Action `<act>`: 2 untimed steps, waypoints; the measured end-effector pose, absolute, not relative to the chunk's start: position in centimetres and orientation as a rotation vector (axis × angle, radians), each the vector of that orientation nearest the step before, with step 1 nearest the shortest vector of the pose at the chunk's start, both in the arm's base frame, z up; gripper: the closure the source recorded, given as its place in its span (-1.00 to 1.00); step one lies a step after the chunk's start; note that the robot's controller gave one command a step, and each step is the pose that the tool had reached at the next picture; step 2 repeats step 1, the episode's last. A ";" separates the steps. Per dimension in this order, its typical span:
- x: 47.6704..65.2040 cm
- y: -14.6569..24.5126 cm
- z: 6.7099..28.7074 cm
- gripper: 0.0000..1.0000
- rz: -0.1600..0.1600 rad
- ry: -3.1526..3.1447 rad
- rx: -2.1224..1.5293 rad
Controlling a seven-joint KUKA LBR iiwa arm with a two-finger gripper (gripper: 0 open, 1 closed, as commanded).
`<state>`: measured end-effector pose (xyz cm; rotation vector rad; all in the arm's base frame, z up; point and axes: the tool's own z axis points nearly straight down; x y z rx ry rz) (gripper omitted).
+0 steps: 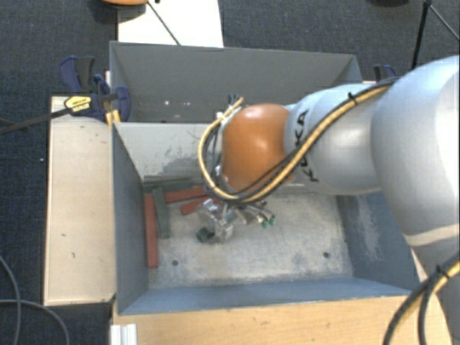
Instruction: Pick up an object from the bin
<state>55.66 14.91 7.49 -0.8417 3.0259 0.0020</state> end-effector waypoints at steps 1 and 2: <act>57.7 14.1 22.7 1.00 0.001 3.002 -0.909; 57.7 14.1 22.7 1.00 0.001 3.002 -0.909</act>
Offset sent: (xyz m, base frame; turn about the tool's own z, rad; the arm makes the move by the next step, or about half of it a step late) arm 0.0000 0.0000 0.0000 0.0000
